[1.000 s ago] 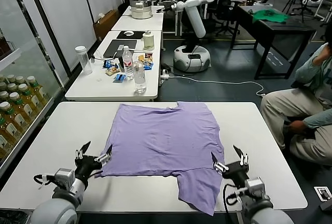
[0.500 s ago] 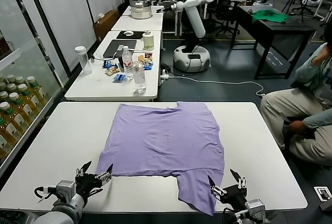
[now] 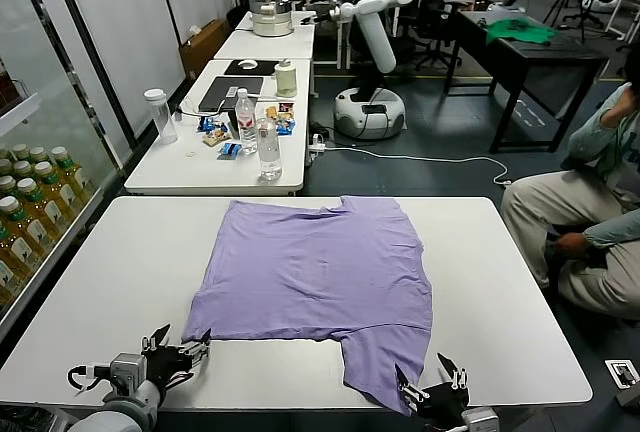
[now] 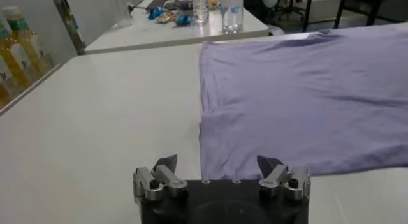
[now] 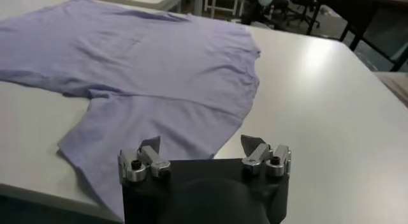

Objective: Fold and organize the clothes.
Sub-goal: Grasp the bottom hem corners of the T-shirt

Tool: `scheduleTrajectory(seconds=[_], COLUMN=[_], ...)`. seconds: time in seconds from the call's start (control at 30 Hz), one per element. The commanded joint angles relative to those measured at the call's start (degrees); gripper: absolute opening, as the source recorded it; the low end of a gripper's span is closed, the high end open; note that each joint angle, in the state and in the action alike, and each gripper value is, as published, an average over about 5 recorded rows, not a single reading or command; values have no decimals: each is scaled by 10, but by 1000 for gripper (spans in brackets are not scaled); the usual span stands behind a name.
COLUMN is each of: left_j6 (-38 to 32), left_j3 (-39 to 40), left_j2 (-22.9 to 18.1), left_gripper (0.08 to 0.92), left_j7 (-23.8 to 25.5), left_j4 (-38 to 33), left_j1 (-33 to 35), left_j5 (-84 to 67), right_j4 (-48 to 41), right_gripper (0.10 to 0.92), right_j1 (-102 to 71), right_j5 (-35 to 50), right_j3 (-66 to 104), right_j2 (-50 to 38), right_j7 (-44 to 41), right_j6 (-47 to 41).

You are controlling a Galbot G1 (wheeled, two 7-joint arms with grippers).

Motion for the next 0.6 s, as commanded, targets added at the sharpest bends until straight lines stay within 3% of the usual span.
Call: scheduleTrajectory(seconds=[0.03,0.6], left_j6=[4,4], left_j3=[1,10], left_j2=[0,-11], left_gripper=[732,247], left_j7=[-9,-12], left_j4=[9,10], left_j1=[2,3], left_j5=[1,-4], right_j4=[-10,-14], right_gripper=[690,197], right_j1=[-5,-1], right_j5=[14,43], right_j3=[-9,-19], right_j2=[2,6], right_j7=[27,10], right_j6=[-1,0])
